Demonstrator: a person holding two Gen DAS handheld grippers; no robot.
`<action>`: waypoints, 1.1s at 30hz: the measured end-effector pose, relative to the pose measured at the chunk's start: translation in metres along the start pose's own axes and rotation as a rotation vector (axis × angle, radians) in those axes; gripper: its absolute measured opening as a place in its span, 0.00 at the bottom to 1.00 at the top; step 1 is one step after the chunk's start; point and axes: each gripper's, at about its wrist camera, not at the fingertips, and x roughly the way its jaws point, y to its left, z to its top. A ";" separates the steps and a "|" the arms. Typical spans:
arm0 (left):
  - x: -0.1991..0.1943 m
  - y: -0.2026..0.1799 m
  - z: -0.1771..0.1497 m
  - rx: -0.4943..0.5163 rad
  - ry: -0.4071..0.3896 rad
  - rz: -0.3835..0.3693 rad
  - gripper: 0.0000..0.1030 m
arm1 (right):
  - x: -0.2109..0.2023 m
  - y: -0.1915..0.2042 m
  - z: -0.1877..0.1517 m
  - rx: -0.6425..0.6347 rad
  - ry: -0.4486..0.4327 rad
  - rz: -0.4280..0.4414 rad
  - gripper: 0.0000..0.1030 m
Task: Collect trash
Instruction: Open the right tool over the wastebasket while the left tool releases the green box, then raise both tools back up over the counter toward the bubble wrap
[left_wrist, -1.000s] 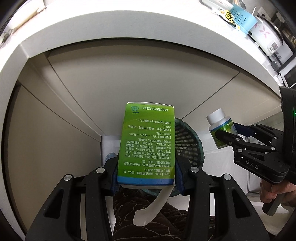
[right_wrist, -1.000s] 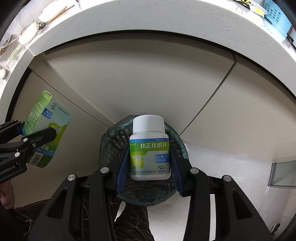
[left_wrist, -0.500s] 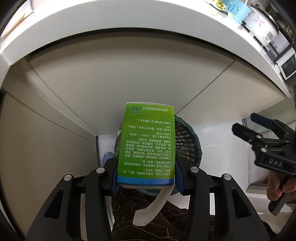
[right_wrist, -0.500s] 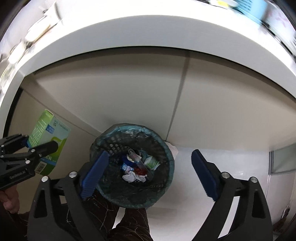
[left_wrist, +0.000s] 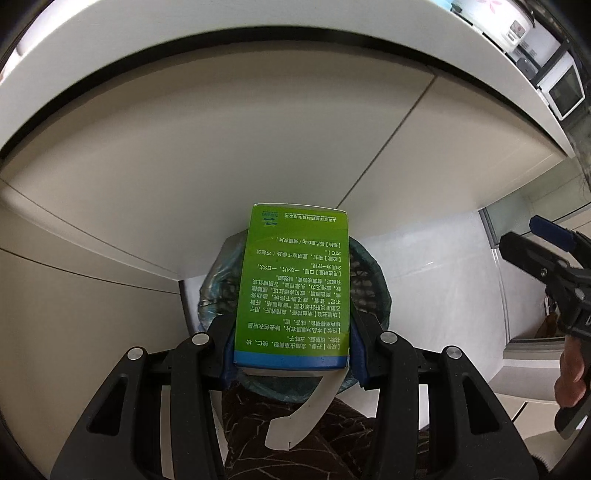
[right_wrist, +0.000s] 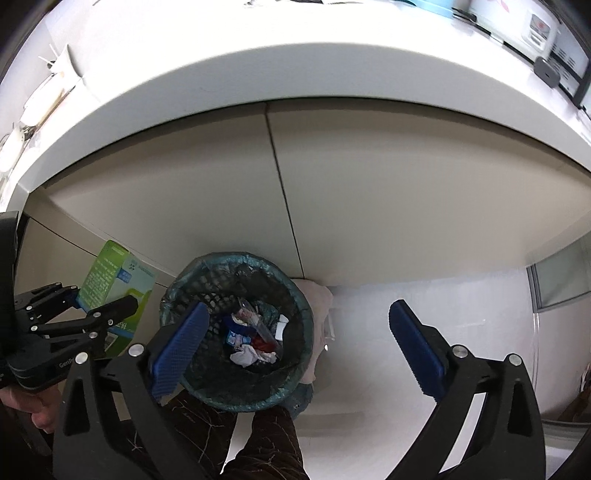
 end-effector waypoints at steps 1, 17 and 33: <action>0.001 0.000 0.000 0.001 0.003 -0.003 0.44 | -0.001 -0.001 -0.002 0.001 0.004 0.003 0.91; 0.001 0.020 -0.001 0.020 0.032 -0.011 0.52 | 0.002 -0.007 -0.005 0.030 0.018 0.004 0.91; -0.055 0.008 0.026 -0.053 -0.029 -0.048 0.84 | -0.025 -0.019 0.017 0.079 -0.045 0.026 0.91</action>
